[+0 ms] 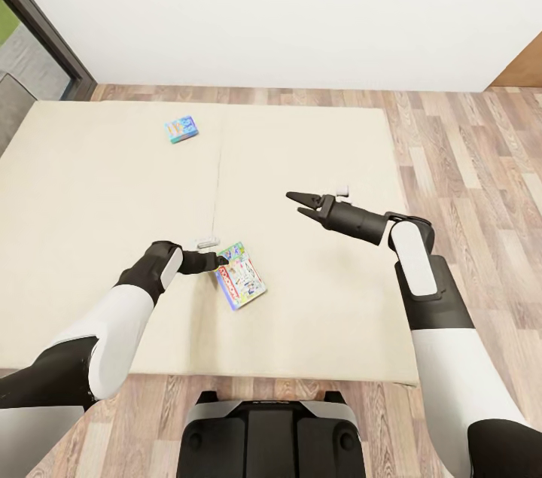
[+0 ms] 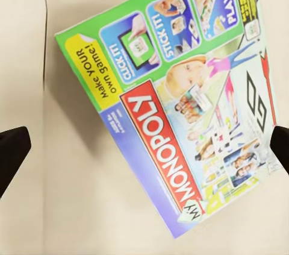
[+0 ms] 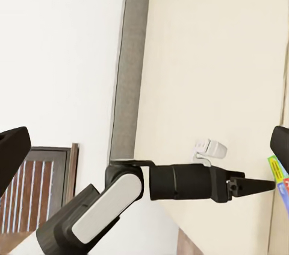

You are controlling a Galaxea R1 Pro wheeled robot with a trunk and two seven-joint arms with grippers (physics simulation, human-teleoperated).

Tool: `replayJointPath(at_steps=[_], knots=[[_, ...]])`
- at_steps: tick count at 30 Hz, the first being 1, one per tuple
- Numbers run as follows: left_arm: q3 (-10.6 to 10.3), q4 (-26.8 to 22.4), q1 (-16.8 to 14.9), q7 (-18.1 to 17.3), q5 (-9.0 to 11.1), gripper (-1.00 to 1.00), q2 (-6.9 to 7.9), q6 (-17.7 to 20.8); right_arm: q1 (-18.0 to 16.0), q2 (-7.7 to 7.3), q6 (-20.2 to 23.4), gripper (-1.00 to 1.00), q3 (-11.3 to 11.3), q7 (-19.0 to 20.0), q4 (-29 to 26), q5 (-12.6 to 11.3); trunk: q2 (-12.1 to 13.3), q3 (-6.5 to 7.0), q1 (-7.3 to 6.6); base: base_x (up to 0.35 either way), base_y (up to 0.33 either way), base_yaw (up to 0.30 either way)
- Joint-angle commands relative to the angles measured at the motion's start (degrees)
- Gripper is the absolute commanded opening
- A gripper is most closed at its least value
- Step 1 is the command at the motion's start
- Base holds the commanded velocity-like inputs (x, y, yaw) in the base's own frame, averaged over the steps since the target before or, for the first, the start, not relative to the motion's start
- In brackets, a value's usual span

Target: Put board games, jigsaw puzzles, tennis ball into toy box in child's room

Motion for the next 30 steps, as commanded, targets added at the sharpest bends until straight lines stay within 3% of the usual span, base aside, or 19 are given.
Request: replayJointPath(at_steps=[1,7,12,14,30], knots=[[0.4,-0.1,0.0,-0.3,-0.3,1.0,-0.05,0.3,0.0,-0.01,0.1,1.0,0.0,0.5,0.0,0.5,-0.1,-0.07,0.03,0.0,0.0,0.0],[0.3,-0.2,-0.1,-0.4,2.1,1.0,0.1,0.5,0.0,-0.02,0.2,1.0,0.2,0.5,0.0,0.3,-0.1,-0.07,0.03,0.0,0.0,0.0],[0.2,-0.2,-0.8,-0.4,6.3,1.0,0.39,1.9,0.0,-0.03,0.3,1.0,0.3,0.5,-0.1,0.2,-0.1,-0.07,0.03,0.0,0.0,0.0],[0.2,-0.3,-1.3,-0.4,7.0,1.0,0.44,2.8,0.0,-0.03,0.4,1.0,0.3,0.5,-0.1,0.1,-0.1,-0.08,0.03,0.0,0.0,0.0],[0.2,-0.4,-2.1,-0.4,7.7,1.0,0.47,3.9,0.0,-0.04,0.7,1.0,0.2,0.5,-0.1,0.0,-0.1,-1.22,0.03,0.0,0.0,0.0]])
